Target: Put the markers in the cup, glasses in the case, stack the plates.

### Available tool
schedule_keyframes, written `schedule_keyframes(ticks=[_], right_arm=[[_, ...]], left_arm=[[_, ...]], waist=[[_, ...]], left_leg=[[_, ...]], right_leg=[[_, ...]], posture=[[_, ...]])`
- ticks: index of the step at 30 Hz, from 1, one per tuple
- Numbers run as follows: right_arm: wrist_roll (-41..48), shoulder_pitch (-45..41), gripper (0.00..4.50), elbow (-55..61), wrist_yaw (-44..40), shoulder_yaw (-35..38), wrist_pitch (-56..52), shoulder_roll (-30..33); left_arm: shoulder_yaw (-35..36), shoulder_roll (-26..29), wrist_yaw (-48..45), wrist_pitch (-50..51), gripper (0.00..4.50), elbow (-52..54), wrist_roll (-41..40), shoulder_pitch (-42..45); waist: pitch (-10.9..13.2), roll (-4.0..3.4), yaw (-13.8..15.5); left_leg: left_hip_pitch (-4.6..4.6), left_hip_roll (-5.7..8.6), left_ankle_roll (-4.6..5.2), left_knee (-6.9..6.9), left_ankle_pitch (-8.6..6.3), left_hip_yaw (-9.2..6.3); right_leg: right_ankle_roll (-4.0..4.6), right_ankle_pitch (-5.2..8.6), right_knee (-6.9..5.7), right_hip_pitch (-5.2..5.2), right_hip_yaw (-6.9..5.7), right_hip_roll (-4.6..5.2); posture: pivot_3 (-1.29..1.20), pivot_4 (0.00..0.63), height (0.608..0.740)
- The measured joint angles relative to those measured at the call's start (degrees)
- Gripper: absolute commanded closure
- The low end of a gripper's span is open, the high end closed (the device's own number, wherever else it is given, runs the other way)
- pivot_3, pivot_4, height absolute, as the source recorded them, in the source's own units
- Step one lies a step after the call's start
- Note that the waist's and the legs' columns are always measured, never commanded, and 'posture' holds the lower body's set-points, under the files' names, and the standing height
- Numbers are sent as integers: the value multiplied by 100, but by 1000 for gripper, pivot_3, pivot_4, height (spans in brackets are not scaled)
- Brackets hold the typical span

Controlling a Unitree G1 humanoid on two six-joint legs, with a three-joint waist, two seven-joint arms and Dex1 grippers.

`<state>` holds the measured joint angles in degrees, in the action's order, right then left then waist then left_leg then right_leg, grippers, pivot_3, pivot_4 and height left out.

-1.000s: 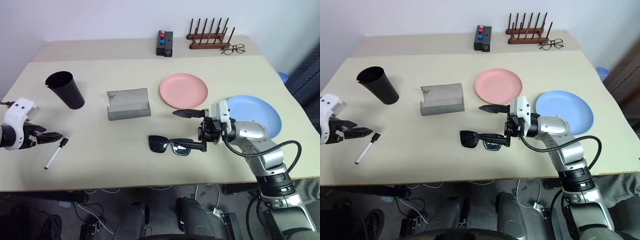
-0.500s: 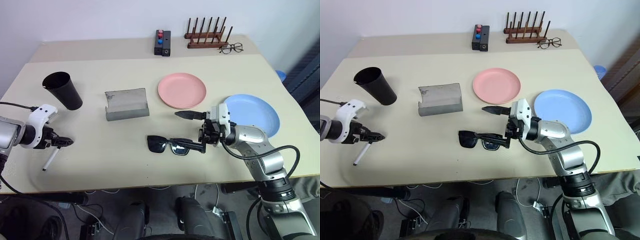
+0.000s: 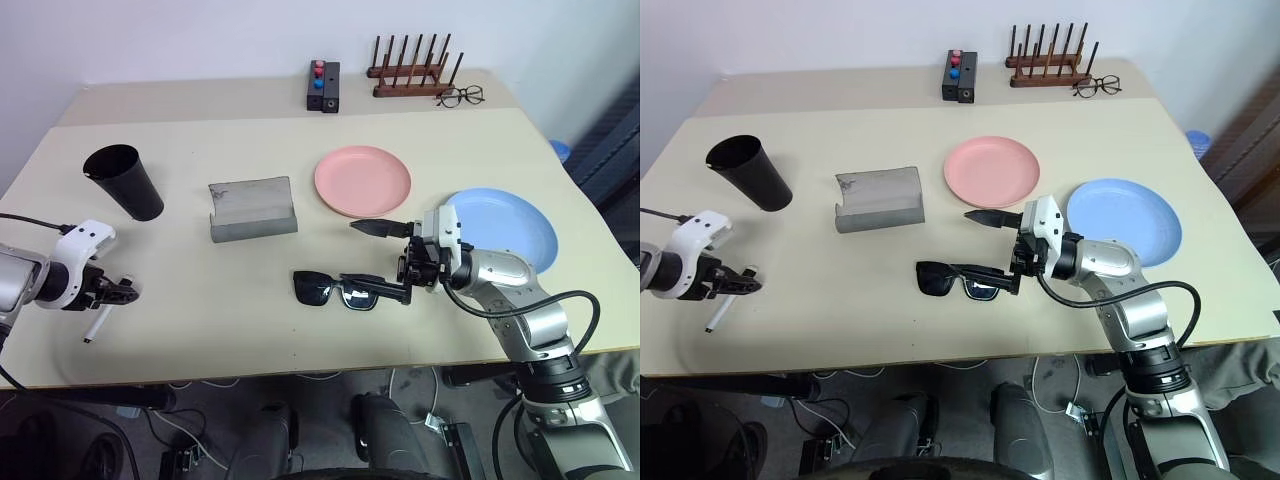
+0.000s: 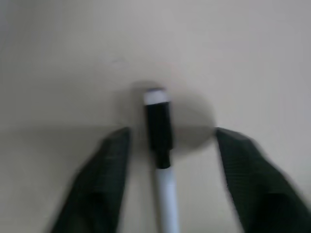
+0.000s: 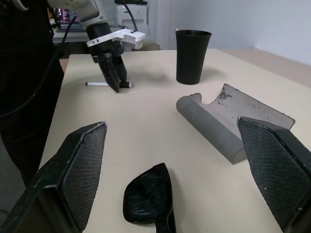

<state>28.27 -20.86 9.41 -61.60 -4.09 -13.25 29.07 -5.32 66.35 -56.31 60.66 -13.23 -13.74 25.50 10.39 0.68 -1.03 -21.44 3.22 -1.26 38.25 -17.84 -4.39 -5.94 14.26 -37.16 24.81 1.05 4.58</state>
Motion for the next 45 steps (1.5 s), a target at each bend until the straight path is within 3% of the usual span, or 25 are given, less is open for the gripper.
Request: schedule_keyframes(ticks=[2,3,12,18,23,36,45], right_arm=[[-2,-22,117,-1,0,0,0,-2],[-4,-29,117,-1,0,0,0,-2],[-27,-43,117,-37,7,1,13,-7],[162,-356,117,-123,97,185,-15,-115],[175,-648,117,-390,435,341,39,-412],[123,-647,117,-468,522,392,128,-381],[321,-706,117,-560,541,514,68,-388]], left_arm=[[40,-36,103,-34,4207,-45,29,5],[59,-58,126,-42,4428,-50,29,13],[509,-387,-166,-749,4428,161,-303,127],[1328,-1386,-212,-2084,4428,739,-969,1186],[1562,-2190,777,-3769,4428,-456,-630,2199],[2517,-2087,2546,-7022,4428,-3472,-38,2957],[2674,-2410,2459,-7340,4428,-4083,-200,2661]], waist=[[0,0,9],[-1,-1,9],[-2,5,51],[-3,7,14],[-3,7,-14],[-5,12,22],[-7,16,14]], left_leg=[[1,0,0,1,0,0],[2,1,0,1,0,0],[-5,1,-4,9,3,-12],[-2,0,-32,12,18,-10],[-3,-1,-37,10,21,-3],[-9,4,-38,15,22,5],[-10,4,-32,19,19,4]], right_leg=[[0,0,0,-2,0,1],[0,0,0,-3,0,1],[0,0,1,-8,-8,4],[0,-1,2,-8,-8,8],[2,-3,-3,0,-6,-1],[0,-3,-2,6,-6,4],[-1,-3,-5,4,-8,2]], posture=[[0,150,740],[0,150,740],[0,150,740],[0,150,740],[0,150,740],[0,150,740],[0,150,740]])
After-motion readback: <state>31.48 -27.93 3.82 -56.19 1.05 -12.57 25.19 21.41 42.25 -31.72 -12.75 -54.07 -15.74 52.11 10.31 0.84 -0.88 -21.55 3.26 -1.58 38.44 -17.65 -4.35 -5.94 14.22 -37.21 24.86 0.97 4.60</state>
